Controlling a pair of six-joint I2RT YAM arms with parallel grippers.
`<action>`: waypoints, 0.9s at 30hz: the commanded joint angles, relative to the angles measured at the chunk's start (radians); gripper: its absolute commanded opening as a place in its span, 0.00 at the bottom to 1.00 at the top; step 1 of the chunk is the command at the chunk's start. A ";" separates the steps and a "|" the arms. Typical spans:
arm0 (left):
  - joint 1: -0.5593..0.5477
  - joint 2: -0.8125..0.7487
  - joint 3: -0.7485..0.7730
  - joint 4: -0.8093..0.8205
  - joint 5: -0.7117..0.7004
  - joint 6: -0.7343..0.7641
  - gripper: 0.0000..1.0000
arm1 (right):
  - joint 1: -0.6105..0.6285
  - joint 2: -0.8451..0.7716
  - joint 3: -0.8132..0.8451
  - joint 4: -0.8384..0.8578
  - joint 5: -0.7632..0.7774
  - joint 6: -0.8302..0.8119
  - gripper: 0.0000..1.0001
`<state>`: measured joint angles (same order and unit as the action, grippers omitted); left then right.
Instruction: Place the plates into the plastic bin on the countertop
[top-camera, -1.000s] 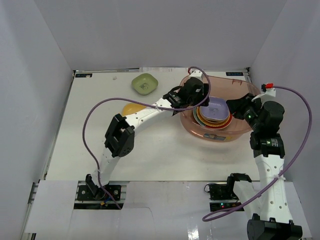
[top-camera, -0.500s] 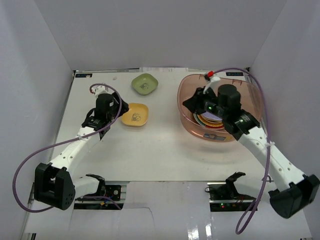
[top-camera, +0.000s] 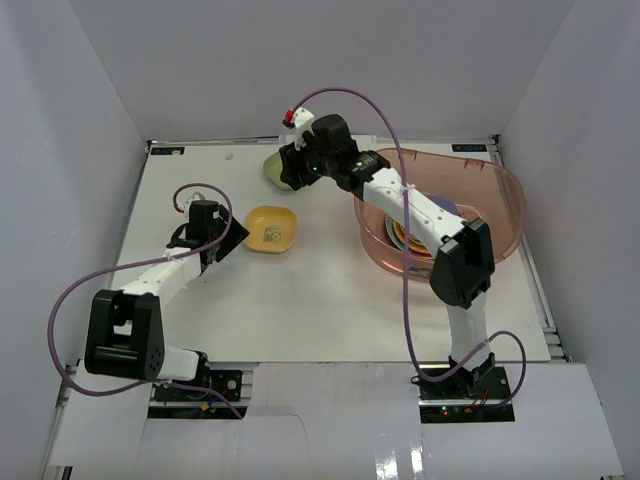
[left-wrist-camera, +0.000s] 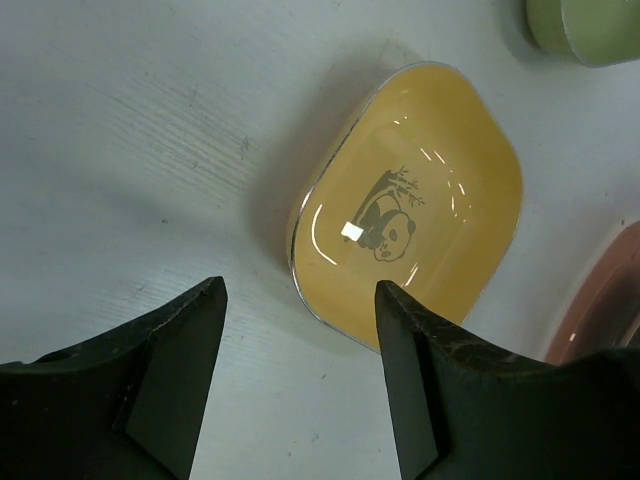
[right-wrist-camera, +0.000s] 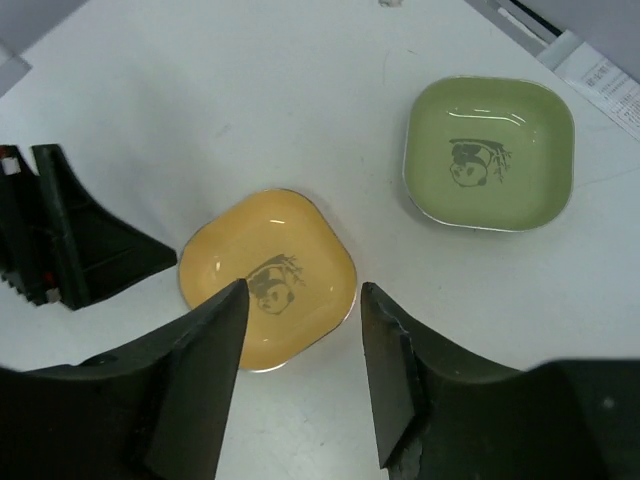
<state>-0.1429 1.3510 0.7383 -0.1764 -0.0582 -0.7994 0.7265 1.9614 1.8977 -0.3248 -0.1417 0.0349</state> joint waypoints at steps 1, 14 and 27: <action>0.002 0.037 0.035 0.058 0.032 -0.040 0.71 | -0.002 0.112 0.161 -0.062 0.005 -0.134 0.57; 0.000 0.244 0.093 0.037 0.028 -0.003 0.42 | -0.009 0.524 0.432 0.128 0.036 -0.259 0.75; 0.000 -0.014 -0.011 -0.201 0.098 0.107 0.00 | -0.018 0.682 0.433 0.313 0.114 -0.247 0.65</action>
<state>-0.1436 1.4845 0.7692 -0.2871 -0.0120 -0.7361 0.7155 2.6423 2.2871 -0.0971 -0.0605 -0.1989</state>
